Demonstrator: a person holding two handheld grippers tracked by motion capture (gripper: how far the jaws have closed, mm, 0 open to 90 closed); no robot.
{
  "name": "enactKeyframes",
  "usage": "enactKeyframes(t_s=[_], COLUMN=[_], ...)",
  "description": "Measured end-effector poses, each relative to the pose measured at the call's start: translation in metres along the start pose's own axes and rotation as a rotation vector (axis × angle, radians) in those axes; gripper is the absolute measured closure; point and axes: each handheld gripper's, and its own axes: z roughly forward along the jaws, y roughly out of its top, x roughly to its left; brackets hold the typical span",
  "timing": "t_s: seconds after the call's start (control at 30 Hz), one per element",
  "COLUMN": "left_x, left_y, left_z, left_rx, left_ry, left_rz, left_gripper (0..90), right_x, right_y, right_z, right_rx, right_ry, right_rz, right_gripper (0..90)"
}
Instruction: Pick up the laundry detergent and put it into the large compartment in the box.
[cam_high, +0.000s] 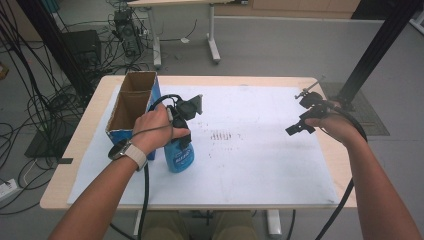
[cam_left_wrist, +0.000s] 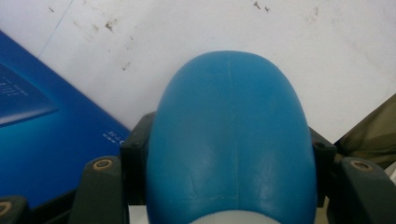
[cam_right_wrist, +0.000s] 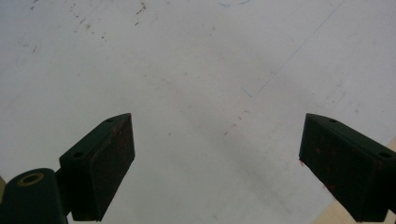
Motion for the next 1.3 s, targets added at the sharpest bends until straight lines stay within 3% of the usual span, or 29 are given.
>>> enactKeyframes(t_s=[1.3], left_x=[-0.0020], left_y=[-0.0014], left_z=[0.0003], left_rx=[-0.006], left_ry=[0.005], left_rz=[-0.001], left_gripper=[38.5], right_x=[0.0051], right_y=[0.0034], right_z=[-0.0055], right_rx=[-0.004], right_ry=[-0.010], right_rz=[-0.004], right_gripper=[10.5])
